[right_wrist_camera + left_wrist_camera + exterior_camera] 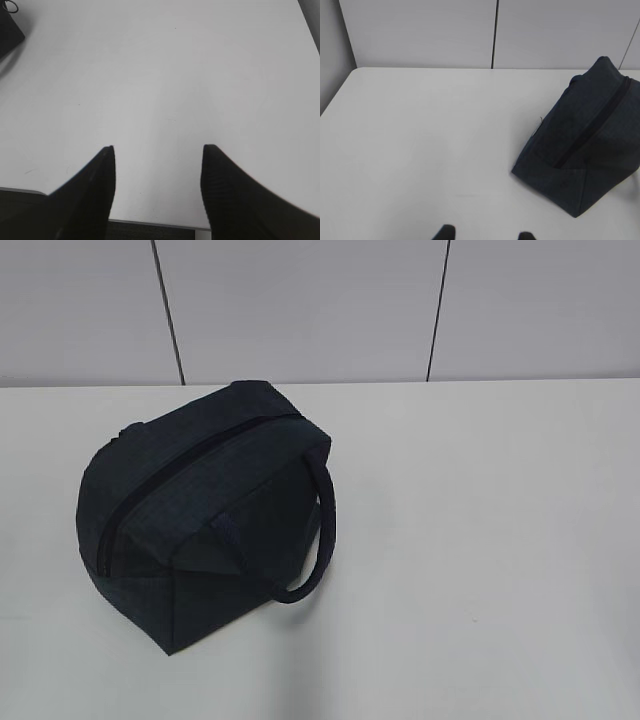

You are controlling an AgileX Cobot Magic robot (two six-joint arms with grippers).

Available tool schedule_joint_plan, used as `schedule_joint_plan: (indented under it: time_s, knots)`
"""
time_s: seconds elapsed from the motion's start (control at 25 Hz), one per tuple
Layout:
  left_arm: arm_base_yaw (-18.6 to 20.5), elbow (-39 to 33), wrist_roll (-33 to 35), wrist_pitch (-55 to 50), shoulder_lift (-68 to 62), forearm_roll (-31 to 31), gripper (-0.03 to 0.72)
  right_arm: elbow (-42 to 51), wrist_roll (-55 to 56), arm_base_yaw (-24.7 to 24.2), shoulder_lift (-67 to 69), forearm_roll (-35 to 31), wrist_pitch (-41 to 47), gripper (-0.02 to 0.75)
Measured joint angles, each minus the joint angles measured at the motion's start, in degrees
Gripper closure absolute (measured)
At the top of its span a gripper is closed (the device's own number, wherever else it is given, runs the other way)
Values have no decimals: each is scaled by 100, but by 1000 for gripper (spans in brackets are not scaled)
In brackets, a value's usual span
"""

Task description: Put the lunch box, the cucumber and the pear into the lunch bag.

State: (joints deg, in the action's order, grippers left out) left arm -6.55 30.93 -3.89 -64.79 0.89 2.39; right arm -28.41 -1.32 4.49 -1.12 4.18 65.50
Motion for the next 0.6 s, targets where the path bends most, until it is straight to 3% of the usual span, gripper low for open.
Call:
schedule_joint_plan:
  time_s: [0.6]
  knots:
    - [0,0,0,0,0,0,449,0,0,0,0,0,0,313]
